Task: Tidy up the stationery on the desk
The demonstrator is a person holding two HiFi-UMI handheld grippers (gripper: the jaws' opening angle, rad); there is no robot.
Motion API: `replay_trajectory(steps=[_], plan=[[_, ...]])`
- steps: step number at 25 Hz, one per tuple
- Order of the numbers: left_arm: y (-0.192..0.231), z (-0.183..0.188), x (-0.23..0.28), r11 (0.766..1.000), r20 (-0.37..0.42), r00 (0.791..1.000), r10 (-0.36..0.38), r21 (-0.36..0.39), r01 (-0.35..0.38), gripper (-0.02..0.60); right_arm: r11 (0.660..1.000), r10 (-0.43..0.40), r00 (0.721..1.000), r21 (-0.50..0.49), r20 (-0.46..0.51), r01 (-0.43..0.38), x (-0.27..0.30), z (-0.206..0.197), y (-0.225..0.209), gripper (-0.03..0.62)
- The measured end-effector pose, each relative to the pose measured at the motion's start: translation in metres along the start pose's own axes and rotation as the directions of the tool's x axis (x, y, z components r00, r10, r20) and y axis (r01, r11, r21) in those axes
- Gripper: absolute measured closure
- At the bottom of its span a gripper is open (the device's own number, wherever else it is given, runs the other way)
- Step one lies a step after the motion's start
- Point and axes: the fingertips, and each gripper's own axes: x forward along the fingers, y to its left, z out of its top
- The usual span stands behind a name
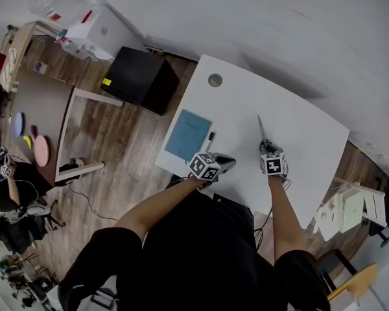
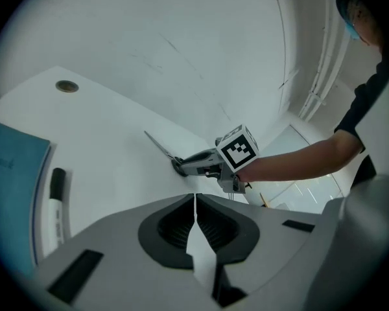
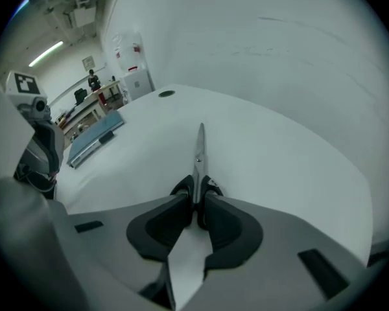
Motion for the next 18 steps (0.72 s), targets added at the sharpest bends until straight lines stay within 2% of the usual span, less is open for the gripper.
replay_trajectory(steps=[3, 6, 12, 18], plan=[[0.018, -0.004, -0.029, 0.998, 0.061, 0.997, 0.044, -0.036, -0.042, 0.560, 0.997, -0.017, 1.000, 0.081, -0.005, 0.018, 0.000, -0.005, 0.011, 0.502], [0.029, -0.008, -0.055, 0.996, 0.095, 0.992, 0.086, -0.012, -0.085, 0.560, 0.990, -0.030, 0.999, 0.138, -0.021, 0.032, -0.005, -0.013, 0.033, 0.502], [0.049, -0.025, -0.107, 0.992, 0.084, 0.990, 0.110, 0.044, -0.114, 0.563, 0.962, -0.042, 0.999, 0.269, -0.029, 0.048, -0.001, -0.020, 0.107, 0.502], [0.059, -0.040, -0.145, 0.993, 0.079, 0.993, 0.084, 0.076, -0.090, 0.563, 0.921, -0.062, 0.997, 0.382, -0.050, 0.076, -0.007, -0.019, 0.191, 0.500]])
